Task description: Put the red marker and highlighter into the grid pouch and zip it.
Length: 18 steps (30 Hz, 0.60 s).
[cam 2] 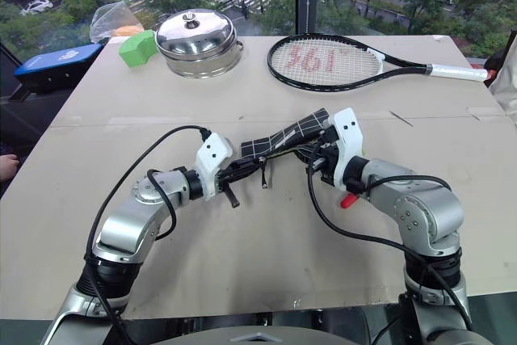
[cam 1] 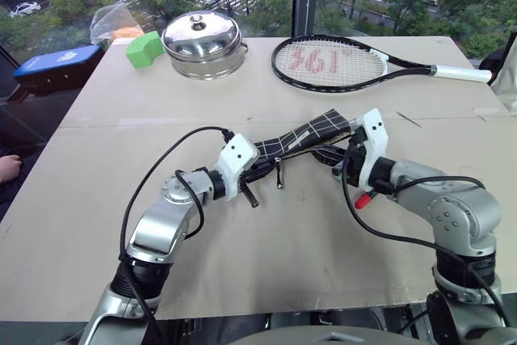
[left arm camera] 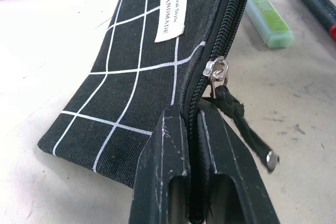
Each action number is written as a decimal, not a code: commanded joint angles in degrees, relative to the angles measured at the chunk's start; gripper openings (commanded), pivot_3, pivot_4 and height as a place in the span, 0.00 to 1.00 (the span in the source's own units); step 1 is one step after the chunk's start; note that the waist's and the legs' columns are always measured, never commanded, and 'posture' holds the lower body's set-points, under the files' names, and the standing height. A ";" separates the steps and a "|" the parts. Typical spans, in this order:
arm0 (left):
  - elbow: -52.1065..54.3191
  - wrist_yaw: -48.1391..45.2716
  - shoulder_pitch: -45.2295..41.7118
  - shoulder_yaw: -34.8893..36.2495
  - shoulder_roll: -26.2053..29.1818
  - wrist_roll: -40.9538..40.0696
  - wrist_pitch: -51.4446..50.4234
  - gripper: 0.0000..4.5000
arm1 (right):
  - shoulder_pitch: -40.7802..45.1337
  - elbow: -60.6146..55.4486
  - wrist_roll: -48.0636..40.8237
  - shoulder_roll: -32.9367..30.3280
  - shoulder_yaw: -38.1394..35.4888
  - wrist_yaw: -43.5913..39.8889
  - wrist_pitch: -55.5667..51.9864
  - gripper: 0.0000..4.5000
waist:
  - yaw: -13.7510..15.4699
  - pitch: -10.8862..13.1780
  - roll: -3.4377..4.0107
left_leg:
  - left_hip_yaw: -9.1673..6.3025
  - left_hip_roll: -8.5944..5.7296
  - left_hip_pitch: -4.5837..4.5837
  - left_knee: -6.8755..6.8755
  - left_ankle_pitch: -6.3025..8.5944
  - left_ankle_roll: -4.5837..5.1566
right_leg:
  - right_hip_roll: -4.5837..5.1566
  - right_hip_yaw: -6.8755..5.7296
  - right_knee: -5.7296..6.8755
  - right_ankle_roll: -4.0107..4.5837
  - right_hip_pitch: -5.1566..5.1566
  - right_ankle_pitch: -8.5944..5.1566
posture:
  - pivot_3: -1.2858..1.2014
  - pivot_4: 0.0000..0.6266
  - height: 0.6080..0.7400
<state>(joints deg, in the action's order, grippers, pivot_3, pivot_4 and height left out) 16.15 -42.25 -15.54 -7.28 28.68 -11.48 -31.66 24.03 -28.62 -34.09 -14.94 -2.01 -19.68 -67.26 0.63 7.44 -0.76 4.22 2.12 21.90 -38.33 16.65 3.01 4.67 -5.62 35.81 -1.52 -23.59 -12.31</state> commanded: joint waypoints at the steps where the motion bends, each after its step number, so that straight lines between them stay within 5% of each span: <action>1: 0.83 -0.96 -1.34 0.00 0.48 -0.84 1.27 0.00 | 2.41 3.51 2.85 2.12 0.57 4.22 1.64 0.02 | 0.05 0.00 0.00 | 0.01 0.00 0.00 0.00 0.00 0.00 | 0.00 0.01 -0.01 0.00 0.00 0.00 | 0.52 0.24 1.00; 6: 1.27 -1.66 -1.58 -0.61 0.80 -0.38 1.76 0.00 | 5.39 8.25 11.45 -0.63 10.25 4.49 7.81 0.02 | 0.03 0.03 0.05 | 0.02 -0.01 0.02 0.00 -0.03 -0.06 | 0.00 0.00 -0.02 0.00 -0.01 0.00 | 0.52 0.24 1.00; 11: 0.67 -1.19 -2.37 -1.35 1.19 0.63 1.19 0.00 | 13.73 15.00 35.50 -12.55 38.90 -4.30 30.51 0.02 | -0.98 0.05 0.06 | 0.06 -0.05 0.01 0.00 -0.03 -0.04 | -0.02 0.09 -0.08 -0.02 -0.04 -0.02 | 0.52 0.24 1.00; 14: 0.03 -0.78 -2.87 -1.54 1.38 1.12 0.79 0.00 | 17.19 20.99 44.32 -15.19 45.52 -7.93 41.37 0.02 | -1.24 0.03 0.01 | 0.01 -0.04 -0.01 0.00 -0.08 -0.12 | -0.05 0.06 -0.07 -0.05 -0.02 -0.03 | 0.52 0.24 1.00; 18: -0.52 -0.31 -3.40 -1.62 1.80 1.67 -0.24 0.00 | 18.60 25.82 50.81 -15.40 46.48 -10.19 49.50 0.29 | -1.27 0.07 -0.05 | 0.05 -0.01 0.02 0.00 -0.18 -0.30 | -0.04 0.07 -0.08 -0.05 -0.03 -0.02 | 0.52 0.24 1.00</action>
<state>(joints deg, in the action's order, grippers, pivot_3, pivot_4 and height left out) 14.59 -43.14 -17.58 -9.78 29.96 -9.93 -32.22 41.72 -3.11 14.43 -30.03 44.54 -28.68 -20.30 -0.63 7.51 -0.81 4.29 2.12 21.91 -38.34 16.47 2.72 4.64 -5.54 35.73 -1.58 -23.62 -12.33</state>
